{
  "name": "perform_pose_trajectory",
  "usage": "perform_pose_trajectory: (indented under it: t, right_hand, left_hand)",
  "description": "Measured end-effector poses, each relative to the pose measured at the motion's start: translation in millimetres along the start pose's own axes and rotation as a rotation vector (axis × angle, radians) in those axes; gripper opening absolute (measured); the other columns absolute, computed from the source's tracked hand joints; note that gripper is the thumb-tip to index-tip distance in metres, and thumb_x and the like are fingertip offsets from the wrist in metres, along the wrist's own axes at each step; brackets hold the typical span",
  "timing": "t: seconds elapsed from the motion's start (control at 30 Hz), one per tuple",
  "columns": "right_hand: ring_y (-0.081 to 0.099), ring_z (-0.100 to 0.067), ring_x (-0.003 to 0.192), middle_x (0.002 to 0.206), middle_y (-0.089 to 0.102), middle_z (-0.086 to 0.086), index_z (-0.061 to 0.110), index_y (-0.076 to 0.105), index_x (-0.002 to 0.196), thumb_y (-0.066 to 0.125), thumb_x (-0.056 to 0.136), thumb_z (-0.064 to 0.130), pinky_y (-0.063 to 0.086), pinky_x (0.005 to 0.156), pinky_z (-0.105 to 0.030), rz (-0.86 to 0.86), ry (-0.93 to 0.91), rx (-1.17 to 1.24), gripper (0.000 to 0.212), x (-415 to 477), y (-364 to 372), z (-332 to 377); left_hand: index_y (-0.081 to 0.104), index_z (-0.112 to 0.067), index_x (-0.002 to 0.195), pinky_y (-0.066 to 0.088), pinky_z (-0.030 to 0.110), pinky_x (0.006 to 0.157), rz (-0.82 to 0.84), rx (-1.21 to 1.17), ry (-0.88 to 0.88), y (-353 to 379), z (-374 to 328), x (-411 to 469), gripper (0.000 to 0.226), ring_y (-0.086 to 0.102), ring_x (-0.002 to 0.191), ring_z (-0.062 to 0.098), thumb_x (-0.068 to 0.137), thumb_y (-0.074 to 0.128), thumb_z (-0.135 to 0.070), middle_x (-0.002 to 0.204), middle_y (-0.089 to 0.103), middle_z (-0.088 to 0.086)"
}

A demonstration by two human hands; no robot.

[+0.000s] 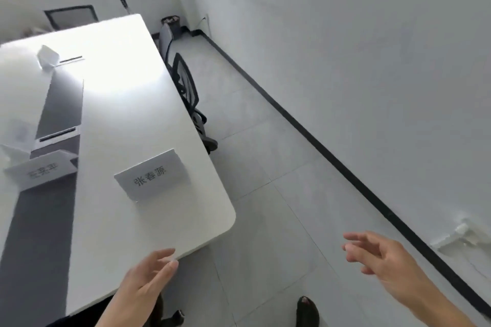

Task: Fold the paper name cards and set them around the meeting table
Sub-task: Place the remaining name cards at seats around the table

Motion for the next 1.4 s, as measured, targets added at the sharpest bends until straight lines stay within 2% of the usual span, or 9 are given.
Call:
perform_pose_trajectory:
  t: [0.1, 0.2, 0.43, 0.6, 0.87, 0.93, 1.03, 1.23, 1.4]
  right_hand:
    - [0.072, -0.009, 0.081, 0.089, 0.077, 0.003, 0.024, 0.07, 0.102, 0.069, 0.085, 0.023, 0.052, 0.073, -0.028, 0.115, -0.042, -0.068, 0.018, 66.8, -2.1, 38.2]
    - [0.072, -0.007, 0.082, 0.092, 0.077, 0.003, 0.026, 0.07, 0.103, 0.069, 0.085, 0.024, 0.053, 0.075, -0.029, 0.236, -0.089, -0.128, 0.018, 119.8, 13.2, 77.3]
    - [0.072, -0.009, 0.081, 0.092, 0.077, -0.002, 0.023, 0.069, 0.104, 0.068, 0.085, 0.021, 0.056, 0.077, -0.032, 0.429, -0.135, -0.23, 0.019, 199.0, 91.1, 132.2]
    - [0.072, -0.01, 0.081, 0.088, 0.078, 0.001, 0.022, 0.07, 0.103, 0.068, 0.086, 0.02, 0.054, 0.073, -0.03, 0.47, -0.169, -0.248, 0.018, 236.9, 154.2, 174.6]
    - [0.071, -0.009, 0.082, 0.087, 0.077, 0.003, 0.024, 0.069, 0.104, 0.069, 0.085, 0.023, 0.053, 0.072, -0.026, 0.553, -0.231, -0.39, 0.018, 289.5, 244.0, 223.2]
    - [0.07, -0.009, 0.085, 0.09, 0.075, 0.004, 0.023, 0.069, 0.106, 0.071, 0.084, 0.026, 0.052, 0.074, -0.022, 0.591, -0.258, -0.481, 0.023, 303.8, 270.9, 225.7]
    - [0.067, -0.007, 0.094, 0.1, 0.072, 0.008, 0.025, 0.066, 0.113, 0.074, 0.079, 0.034, 0.054, 0.087, -0.032, 0.616, -0.363, -0.65, 0.036, 331.5, 318.1, 224.9]
    - [0.05, -0.023, 0.127, 0.138, 0.053, -0.002, 0.026, 0.044, 0.139, 0.078, 0.074, 0.039, 0.043, 0.101, -0.039, 0.688, -0.598, -0.89, 0.074, 368.6, 417.0, 217.3]
    - [0.061, -0.017, 0.092, 0.118, 0.071, 0.0, 0.029, 0.064, 0.121, 0.077, 0.072, 0.045, 0.041, 0.076, -0.027, 0.696, -0.573, -0.926, 0.053, 390.6, 441.3, 203.0]
  left_hand:
    - [0.065, -0.028, 0.105, 0.054, 0.034, 0.078, -0.133, -0.137, -0.031, 0.3, -18.9, 10.2, 0.018, 0.071, 0.089, 0.015, 0.088, 0.061, -0.024, 0.098, 0.073, 0.007]
    - [0.064, -0.029, 0.108, 0.053, 0.03, 0.074, -0.218, -0.245, -0.108, 1.2, -19.0, 10.5, 0.034, 0.072, 0.088, 0.01, 0.081, 0.066, -0.05, 0.095, 0.075, 0.003]
    - [0.066, -0.028, 0.105, 0.054, 0.031, 0.073, -0.389, -0.379, -0.302, -30.1, 10.1, 18.8, 0.058, 0.073, 0.088, 0.013, 0.054, 0.064, -0.057, 0.094, 0.077, 0.002]
    - [0.064, -0.02, 0.114, 0.052, 0.029, 0.075, -0.474, -0.443, -0.294, -74.0, 22.5, 70.1, 0.032, 0.072, 0.089, 0.014, 0.087, 0.063, -0.036, 0.097, 0.076, 0.005]
    - [0.063, -0.033, 0.111, 0.05, 0.028, 0.083, -0.458, -0.457, -0.268, -132.9, 26.0, 140.7, 0.027, 0.069, 0.093, 0.007, 0.086, 0.062, -0.043, 0.1, 0.073, -0.001]
    - [0.063, -0.035, 0.11, 0.05, 0.028, 0.084, -0.446, -0.46, -0.299, -134.2, 34.6, 141.3, 0.034, 0.069, 0.092, 0.004, 0.08, 0.061, -0.05, 0.1, 0.073, -0.001]
    - [0.062, -0.037, 0.111, 0.05, 0.035, 0.093, -0.459, -0.469, -0.385, -128.6, 53.5, 133.4, 0.022, 0.066, 0.099, 0.009, 0.089, 0.061, -0.039, 0.104, 0.071, 0.0]
    - [0.063, -0.039, 0.108, 0.049, 0.035, 0.094, -0.543, -0.528, -0.529, -111.7, 69.5, 96.3, 0.027, 0.065, 0.101, 0.011, 0.081, 0.062, -0.046, 0.105, 0.07, 0.001]
    - [0.063, -0.041, 0.107, 0.049, 0.035, 0.095, -0.625, -0.572, -0.573, -102.7, 71.9, 76.5, 0.036, 0.065, 0.101, 0.011, 0.072, 0.059, -0.051, 0.104, 0.07, 0.001]
Point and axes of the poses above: each hand's wrist, its own x-axis towards the middle knuckle, its own y-axis out of the palm, z = x × y, the point moved 4 cm from there along x, towards the middle knuckle
